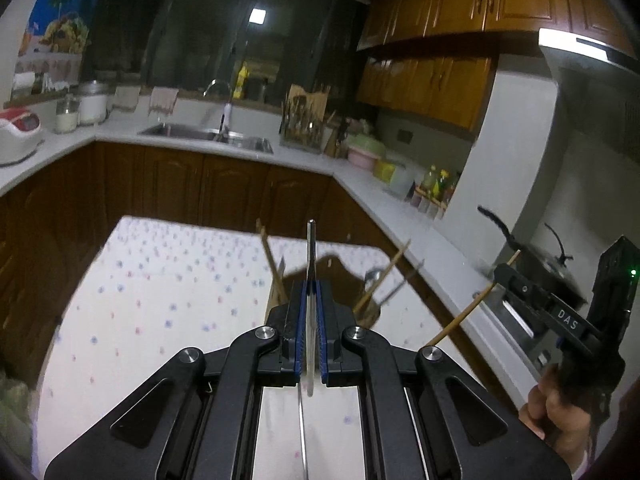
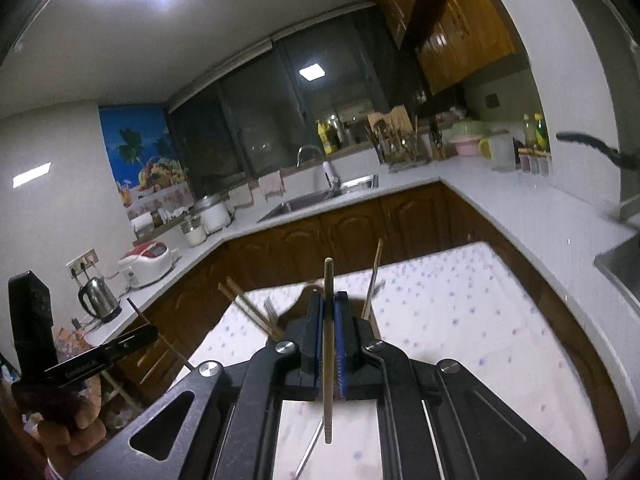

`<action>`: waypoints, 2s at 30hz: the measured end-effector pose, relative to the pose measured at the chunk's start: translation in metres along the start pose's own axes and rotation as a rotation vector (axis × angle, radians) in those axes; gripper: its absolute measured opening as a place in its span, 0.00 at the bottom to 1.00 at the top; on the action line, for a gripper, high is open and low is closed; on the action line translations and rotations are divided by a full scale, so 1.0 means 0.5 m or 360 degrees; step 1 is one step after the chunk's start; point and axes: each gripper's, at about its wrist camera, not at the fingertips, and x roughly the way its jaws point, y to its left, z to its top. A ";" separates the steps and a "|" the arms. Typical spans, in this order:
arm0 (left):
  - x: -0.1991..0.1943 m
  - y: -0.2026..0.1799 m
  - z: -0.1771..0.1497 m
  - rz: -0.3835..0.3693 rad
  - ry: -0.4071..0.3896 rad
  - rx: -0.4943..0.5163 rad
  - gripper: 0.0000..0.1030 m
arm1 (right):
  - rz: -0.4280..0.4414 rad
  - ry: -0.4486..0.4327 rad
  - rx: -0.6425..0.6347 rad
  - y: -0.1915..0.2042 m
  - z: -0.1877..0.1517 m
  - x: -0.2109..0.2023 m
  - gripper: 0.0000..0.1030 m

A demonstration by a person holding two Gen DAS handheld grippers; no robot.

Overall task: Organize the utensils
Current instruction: 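Lift both chopsticks and carry them above the wooden caddy, then lower both chopsticks into the caddy and open both tools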

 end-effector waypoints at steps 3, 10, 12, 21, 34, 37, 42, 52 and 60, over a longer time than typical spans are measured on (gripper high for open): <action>0.010 -0.010 0.036 0.0006 -0.0074 0.0013 0.04 | -0.0011 -0.0069 -0.0014 0.004 0.039 0.011 0.05; 0.084 -0.005 0.089 0.0067 -0.0150 -0.0021 0.04 | -0.0066 -0.0219 -0.0032 0.006 0.117 0.052 0.05; 0.107 0.000 0.090 0.0080 -0.0157 -0.0033 0.04 | -0.0080 -0.0223 -0.0035 0.004 0.125 0.073 0.05; 0.192 0.012 0.024 0.0136 -0.0069 -0.0018 0.04 | -0.0112 -0.0136 -0.0040 -0.019 0.073 0.155 0.05; 0.247 0.015 -0.060 0.0174 0.0116 -0.0002 0.04 | -0.0099 0.0084 -0.0002 -0.054 -0.015 0.234 0.06; 0.247 0.015 -0.059 0.0171 0.0123 -0.0004 0.04 | -0.0093 0.0099 0.0000 -0.052 -0.018 0.234 0.06; 0.248 0.018 -0.058 0.0179 0.0129 -0.0003 0.04 | -0.0094 0.0104 0.0000 -0.049 -0.015 0.233 0.06; 0.239 0.031 -0.049 0.0121 0.0153 -0.0046 0.08 | -0.0070 0.0109 0.0033 -0.046 -0.017 0.232 0.08; 0.182 0.029 -0.056 0.0150 0.0075 -0.0068 0.51 | -0.0041 0.0011 0.0078 -0.043 0.002 0.182 0.49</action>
